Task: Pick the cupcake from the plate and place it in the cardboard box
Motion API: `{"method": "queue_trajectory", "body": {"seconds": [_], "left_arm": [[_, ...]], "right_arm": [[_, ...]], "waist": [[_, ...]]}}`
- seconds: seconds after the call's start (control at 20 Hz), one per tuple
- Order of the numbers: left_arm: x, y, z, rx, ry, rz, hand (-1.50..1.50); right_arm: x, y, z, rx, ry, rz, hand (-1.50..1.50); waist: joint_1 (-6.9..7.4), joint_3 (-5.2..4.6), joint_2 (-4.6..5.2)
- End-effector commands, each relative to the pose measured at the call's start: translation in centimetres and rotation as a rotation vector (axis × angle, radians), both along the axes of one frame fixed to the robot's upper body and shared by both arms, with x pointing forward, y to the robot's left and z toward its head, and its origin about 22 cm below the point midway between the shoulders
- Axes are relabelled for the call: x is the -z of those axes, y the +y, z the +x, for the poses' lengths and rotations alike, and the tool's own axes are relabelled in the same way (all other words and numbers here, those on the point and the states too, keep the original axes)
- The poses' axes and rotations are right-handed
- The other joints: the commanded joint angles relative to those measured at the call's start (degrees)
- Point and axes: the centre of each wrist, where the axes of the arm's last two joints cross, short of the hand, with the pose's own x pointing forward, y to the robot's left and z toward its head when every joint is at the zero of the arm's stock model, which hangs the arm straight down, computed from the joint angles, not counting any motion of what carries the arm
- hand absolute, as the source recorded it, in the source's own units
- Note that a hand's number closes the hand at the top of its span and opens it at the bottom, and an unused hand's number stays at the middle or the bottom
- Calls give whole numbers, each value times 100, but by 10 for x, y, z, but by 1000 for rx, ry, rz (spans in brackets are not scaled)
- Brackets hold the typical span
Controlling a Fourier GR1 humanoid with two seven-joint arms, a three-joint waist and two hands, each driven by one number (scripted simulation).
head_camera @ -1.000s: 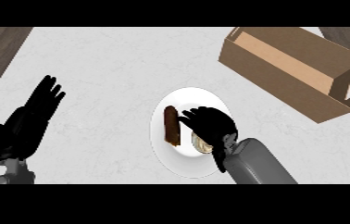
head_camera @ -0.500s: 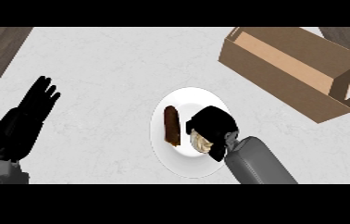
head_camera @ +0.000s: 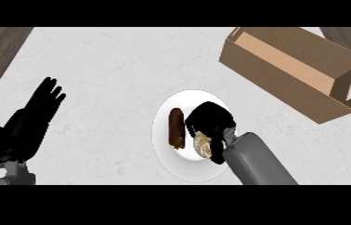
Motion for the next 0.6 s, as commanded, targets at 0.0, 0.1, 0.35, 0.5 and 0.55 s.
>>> {"method": "queue_trajectory", "body": {"seconds": [0.0, 0.1, 0.35, 0.5, 0.55], "left_arm": [[-6, 7, 3, -12, -4, 12, 0], [-7, 6, 0, 5, -5, 10, 0], [1, 5, 2, -14, 7, 5, 0], [5, -11, -11, -7, -7, 10, 0], [11, 5, -2, -2, 3, 9, 0]], "right_arm": [[-3, -9, 18, 137, -8, 11, 150], [-1, -19, 30, 255, -43, 28, 150], [-12, -33, 42, 350, -109, 36, 150], [-24, -20, 33, 385, -206, 59, 150], [-15, -20, 39, 373, -208, 60, 150]], "waist": [[0, 0, 9], [29, 1, 16], [-2, 0, 7], [-2, 0, -5], [-1, -1, 8]]}}
